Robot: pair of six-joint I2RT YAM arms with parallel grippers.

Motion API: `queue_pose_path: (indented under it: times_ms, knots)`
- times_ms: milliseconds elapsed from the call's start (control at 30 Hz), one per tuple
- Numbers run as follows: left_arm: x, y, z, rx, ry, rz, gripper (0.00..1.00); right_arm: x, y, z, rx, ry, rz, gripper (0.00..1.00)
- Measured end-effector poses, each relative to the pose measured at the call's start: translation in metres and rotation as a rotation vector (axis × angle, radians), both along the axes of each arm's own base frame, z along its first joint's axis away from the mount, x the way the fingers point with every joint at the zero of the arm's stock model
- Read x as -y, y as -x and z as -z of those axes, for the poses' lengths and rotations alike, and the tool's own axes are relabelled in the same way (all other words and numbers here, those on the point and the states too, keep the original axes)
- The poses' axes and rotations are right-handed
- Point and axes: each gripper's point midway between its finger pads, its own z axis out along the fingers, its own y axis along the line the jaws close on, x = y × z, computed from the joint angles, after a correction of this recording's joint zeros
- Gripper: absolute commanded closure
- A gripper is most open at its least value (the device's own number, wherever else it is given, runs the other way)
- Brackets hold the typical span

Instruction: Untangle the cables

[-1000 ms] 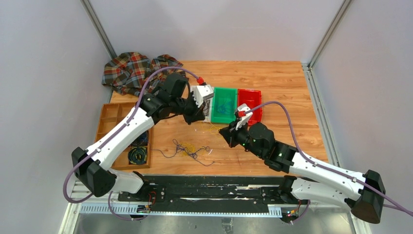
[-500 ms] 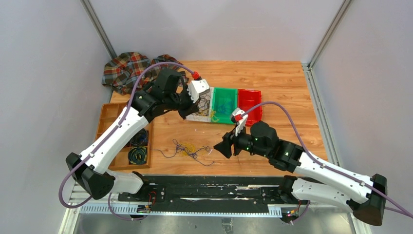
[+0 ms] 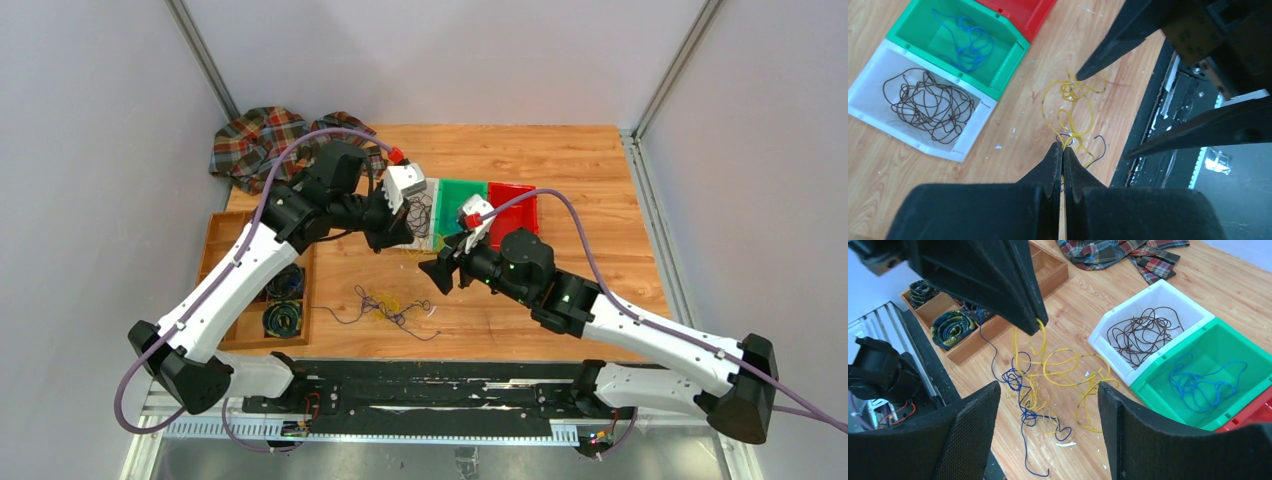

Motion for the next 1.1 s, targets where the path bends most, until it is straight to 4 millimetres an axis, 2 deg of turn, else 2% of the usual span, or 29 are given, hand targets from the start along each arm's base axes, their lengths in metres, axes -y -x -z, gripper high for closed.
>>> queue_pose_path:
  times_ms: [100, 300, 600, 800, 1100]
  knots:
    - [0.000, 0.006, -0.005, -0.018, 0.021, -0.002, 0.99, -0.005, -0.005, 0.003, 0.021, 0.011, 0.001, 0.31]
    - [0.002, 0.016, -0.012, -0.053, 0.057, 0.006, 0.99, -0.009, -0.018, -0.005, 0.075, -0.005, 0.047, 0.32]
    - [0.007, 0.026, -0.015, -0.127, 0.098, 0.017, 0.99, -0.014, -0.038, 0.005, 0.162, 0.057, 0.211, 0.31]
    - [0.009, 0.032, -0.020, -0.177, 0.133, 0.028, 0.99, 0.003, -0.060, 0.018, 0.222, 0.114, 0.412, 0.28]
    - [0.013, 0.048, -0.026, -0.218, 0.158, 0.087, 0.99, 0.054, -0.079, 0.031, 0.142, 0.009, 0.642, 0.27]
